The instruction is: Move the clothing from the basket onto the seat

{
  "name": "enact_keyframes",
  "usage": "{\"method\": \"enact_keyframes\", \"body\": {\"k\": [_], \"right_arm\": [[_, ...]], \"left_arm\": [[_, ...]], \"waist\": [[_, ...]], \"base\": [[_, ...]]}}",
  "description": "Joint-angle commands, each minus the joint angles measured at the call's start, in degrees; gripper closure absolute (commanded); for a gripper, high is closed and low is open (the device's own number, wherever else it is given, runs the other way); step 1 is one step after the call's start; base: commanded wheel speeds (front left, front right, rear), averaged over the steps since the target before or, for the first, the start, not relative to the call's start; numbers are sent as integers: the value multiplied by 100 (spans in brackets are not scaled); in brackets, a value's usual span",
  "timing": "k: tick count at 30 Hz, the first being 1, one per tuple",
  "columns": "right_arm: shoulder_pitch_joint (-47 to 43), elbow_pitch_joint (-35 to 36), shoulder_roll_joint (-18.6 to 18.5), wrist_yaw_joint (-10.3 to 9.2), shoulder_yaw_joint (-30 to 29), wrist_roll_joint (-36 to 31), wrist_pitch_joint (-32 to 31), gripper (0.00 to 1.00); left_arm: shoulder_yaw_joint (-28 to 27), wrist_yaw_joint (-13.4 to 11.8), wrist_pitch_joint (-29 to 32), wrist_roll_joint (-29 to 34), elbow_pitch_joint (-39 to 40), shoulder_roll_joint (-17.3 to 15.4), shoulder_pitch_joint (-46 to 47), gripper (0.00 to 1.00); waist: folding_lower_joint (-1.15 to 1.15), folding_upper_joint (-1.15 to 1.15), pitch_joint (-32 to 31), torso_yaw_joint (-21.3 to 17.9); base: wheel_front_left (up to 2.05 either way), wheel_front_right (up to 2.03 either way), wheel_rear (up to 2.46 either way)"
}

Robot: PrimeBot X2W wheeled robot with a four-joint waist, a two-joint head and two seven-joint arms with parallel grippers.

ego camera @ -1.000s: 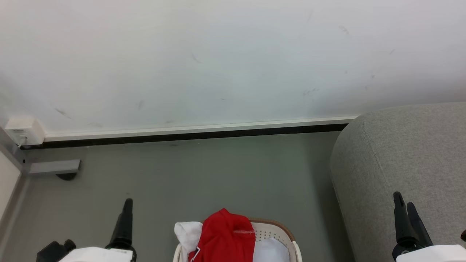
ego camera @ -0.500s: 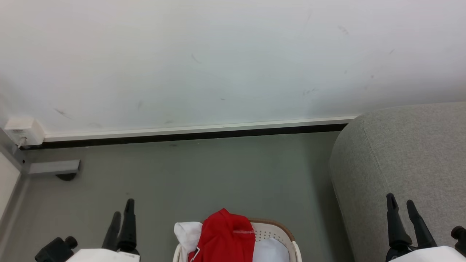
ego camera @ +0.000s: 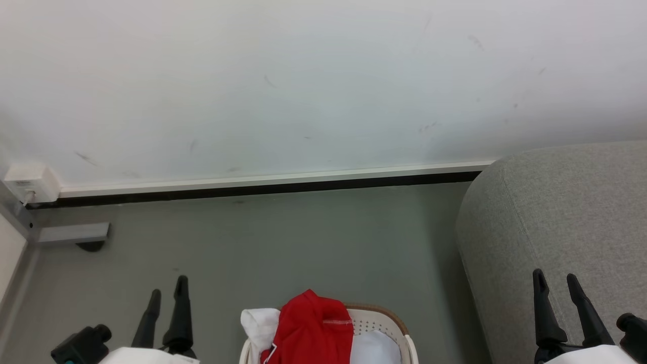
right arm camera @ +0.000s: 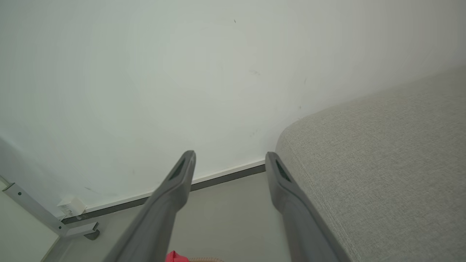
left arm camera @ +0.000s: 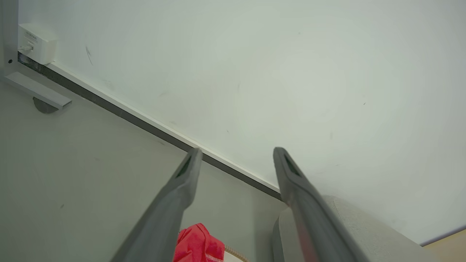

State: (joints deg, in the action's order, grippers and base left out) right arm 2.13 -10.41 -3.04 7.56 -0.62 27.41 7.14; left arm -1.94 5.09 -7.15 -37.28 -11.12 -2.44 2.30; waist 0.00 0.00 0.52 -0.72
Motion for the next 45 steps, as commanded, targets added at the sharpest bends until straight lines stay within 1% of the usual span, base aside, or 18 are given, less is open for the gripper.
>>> {"method": "enact_keyframes", "body": {"k": [1, 13, 24, 36, 43, 45], "right_arm": [[-18, 88, -16, -7, -21, -201, 55, 0], [-75, 17, -3, -8, -46, -939, 226, 0], [-134, -38, 0, -10, -192, -1605, 381, 0], [-169, -81, 13, -11, -265, -2095, 521, 0], [-191, -121, 11, -12, -370, -2207, 608, 0], [-200, -158, 10, -12, -413, -2144, 623, 0]], "left_arm": [[-16, 21, -52, 188, 67, -47, -6, 0], [-47, 65, -223, 944, 33, -52, -54, 0], [-149, 116, -381, 1747, -24, -56, -158, 0], [-222, 163, -524, 2349, 4, -80, -235, 0], [-257, 182, -605, 2670, -54, -84, -254, 0], [-264, 190, -636, 2762, -60, -84, -266, 0]], "waist": [[0, 0, -3, 1], [0, 0, -7, 20], [0, 0, -19, 14], [0, 0, -13, -22], [0, 0, -4, -33], [0, 0, 2, -33]], "base": [[0, 0, 0], [0, 0, 0], [0, 0, 0], [0, 0, 0], [0, 0, 0], [0, 0, 0]]}}
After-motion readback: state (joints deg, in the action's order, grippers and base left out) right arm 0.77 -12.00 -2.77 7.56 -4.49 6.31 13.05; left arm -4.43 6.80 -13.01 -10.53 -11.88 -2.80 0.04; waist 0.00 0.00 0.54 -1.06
